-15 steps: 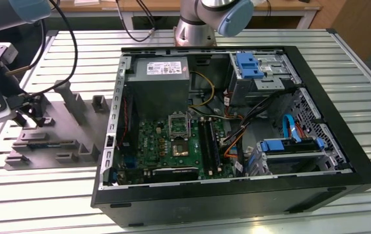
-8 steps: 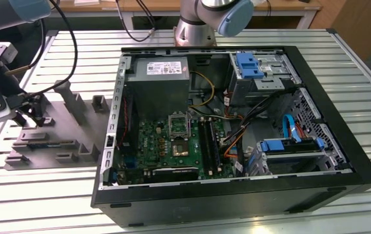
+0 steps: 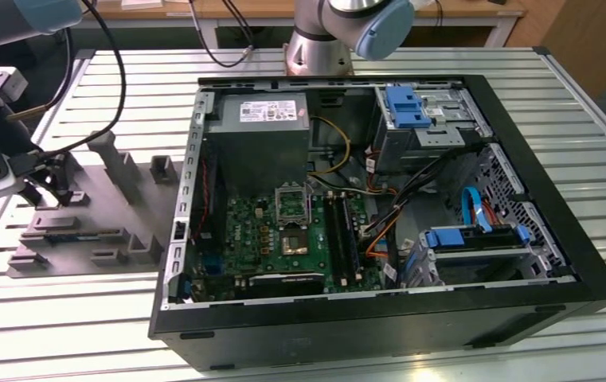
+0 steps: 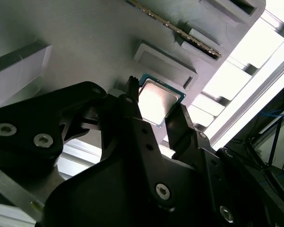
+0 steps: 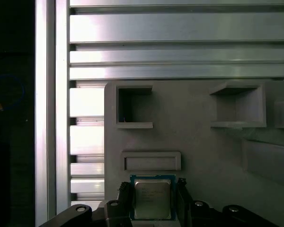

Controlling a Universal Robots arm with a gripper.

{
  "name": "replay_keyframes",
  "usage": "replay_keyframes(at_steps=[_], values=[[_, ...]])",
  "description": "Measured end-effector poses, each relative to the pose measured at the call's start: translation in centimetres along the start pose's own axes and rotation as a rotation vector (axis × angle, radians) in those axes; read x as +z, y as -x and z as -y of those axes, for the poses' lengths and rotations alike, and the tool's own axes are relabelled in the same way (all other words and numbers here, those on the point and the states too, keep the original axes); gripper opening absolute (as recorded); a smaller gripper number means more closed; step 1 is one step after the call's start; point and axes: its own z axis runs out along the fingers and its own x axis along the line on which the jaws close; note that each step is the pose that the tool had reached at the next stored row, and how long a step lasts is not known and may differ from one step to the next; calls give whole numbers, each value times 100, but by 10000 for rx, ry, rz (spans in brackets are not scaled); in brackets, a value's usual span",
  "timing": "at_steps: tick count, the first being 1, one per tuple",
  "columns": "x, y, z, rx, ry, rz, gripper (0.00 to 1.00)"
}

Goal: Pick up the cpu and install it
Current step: 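Pick up the cpu and move it towards the insertion slot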

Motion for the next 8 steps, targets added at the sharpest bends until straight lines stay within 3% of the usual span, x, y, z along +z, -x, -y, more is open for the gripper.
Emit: replay_keyframes(at_steps=[8], values=[[-9, 0, 0, -1, -3, 0, 47]])
